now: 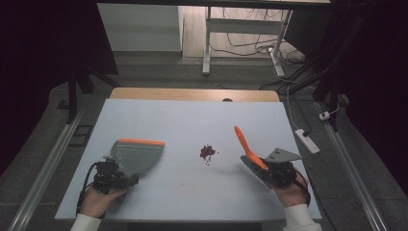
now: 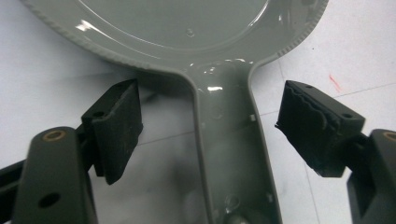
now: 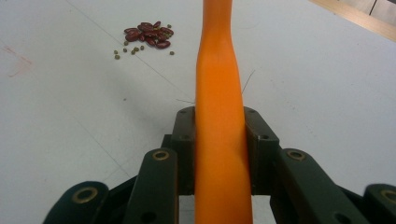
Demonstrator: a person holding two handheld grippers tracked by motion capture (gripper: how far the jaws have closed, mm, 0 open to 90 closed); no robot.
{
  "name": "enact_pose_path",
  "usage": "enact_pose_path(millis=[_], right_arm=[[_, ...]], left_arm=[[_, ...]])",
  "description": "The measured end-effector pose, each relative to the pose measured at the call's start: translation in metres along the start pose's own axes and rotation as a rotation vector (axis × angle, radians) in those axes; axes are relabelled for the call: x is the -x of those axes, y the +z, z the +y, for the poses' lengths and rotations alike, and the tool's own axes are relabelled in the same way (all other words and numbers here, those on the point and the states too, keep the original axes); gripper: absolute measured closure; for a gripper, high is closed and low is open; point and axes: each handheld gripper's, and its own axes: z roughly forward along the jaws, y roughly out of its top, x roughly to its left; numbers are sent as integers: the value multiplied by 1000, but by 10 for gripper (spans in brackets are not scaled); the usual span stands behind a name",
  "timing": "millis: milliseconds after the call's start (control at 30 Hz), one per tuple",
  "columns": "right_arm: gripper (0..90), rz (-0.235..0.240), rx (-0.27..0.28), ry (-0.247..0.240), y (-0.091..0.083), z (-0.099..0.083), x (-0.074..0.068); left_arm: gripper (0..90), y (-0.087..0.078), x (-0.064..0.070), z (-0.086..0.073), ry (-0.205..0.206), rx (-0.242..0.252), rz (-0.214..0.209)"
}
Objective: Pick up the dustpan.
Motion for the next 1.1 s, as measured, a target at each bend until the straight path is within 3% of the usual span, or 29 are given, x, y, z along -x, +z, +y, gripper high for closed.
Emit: enact_pose_path(millis=[300,700,1100], right_arm=[[697,-1,-3,-1,1,-1,1],[698,-7,-9,7,2,-2,1],[698,-8,-10,6,2,-2,2]], left_arm=[[368,5,-2,1,-18,12,13],[594,5,-2,1,-45,47,-30],[615,4,-5,0,-42,81,-40]])
